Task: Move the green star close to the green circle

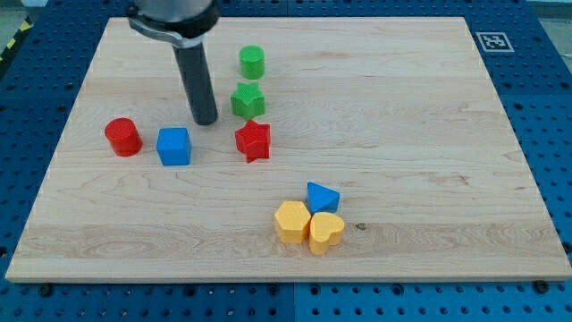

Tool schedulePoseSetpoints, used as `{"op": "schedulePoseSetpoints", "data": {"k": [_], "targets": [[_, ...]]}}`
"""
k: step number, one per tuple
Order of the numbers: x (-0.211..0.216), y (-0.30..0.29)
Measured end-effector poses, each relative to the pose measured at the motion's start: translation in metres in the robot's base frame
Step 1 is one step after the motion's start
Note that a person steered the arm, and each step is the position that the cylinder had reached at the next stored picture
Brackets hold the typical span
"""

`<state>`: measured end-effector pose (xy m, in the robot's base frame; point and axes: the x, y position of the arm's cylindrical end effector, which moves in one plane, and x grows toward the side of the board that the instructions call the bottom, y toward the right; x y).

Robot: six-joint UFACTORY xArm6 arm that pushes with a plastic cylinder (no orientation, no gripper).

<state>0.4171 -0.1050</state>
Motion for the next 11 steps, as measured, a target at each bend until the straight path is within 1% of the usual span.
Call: {"op": "schedulePoseSetpoints", "data": {"k": [5, 10, 11], "targets": [[0.000, 0.061], [-0.009, 0.064], [-0.009, 0.046]]}}
